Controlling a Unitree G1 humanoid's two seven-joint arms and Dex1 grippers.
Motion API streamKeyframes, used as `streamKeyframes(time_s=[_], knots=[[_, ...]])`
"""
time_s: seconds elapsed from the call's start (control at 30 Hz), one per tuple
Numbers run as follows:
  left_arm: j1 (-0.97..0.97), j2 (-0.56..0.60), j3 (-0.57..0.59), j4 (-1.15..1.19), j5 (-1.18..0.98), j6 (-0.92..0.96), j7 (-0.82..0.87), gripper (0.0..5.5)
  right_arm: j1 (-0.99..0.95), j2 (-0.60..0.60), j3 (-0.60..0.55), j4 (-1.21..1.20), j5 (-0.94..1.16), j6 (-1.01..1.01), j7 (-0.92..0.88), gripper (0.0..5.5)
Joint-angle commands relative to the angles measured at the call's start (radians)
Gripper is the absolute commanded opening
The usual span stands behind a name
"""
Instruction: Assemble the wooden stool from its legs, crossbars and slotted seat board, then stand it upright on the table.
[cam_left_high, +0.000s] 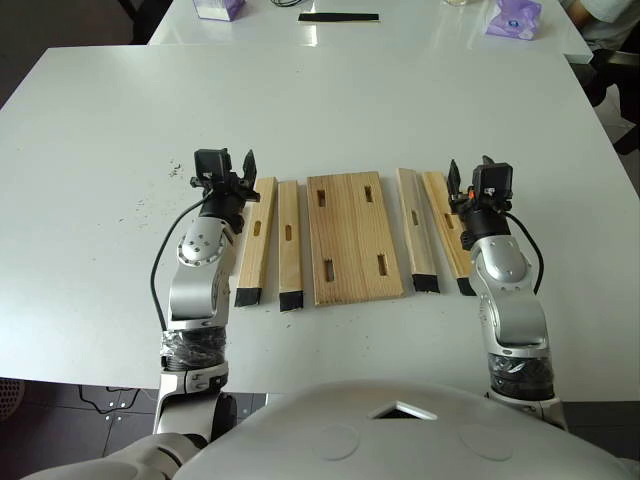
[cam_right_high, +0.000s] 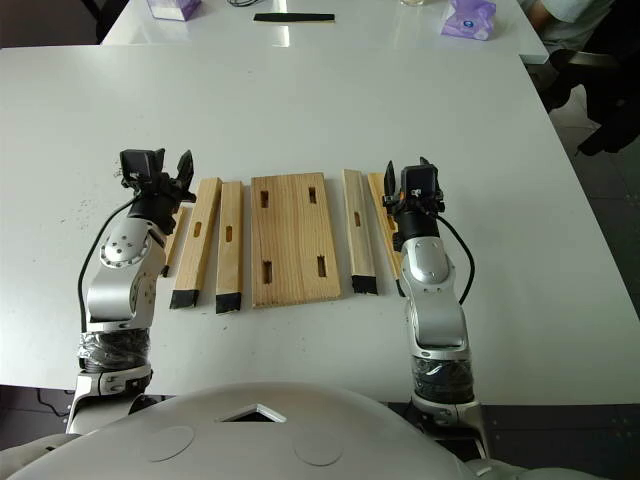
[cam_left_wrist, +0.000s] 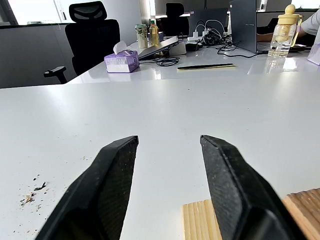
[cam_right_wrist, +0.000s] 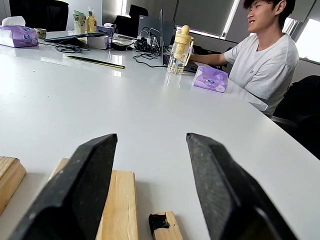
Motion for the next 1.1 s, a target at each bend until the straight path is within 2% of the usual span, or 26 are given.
streamKeyframes(time_s=[0.03,0.73,0.9,1.1], knots=[[-0.021,0.001,-0.007,0.018,0.016,0.015,0.007,2.32,-0.004,0.001,-0.011,0.015,-0.013,-0.003,-0.01,2.59],[-0.038,-0.016,0.01,0.043,-0.01,0.006,-0.008,2.32,-0.04,0.012,-0.05,0.058,-0.006,0.002,-0.026,2.59],[-0.04,-0.013,0.007,0.037,-0.019,-0.001,-0.024,3.01,-0.046,0.01,-0.048,0.066,-0.009,-0.005,-0.026,2.59],[-0.049,0.001,0.006,0.049,-0.013,0.015,-0.026,3.05,-0.05,0.011,-0.043,0.068,-0.009,-0.008,-0.023,2.59]])
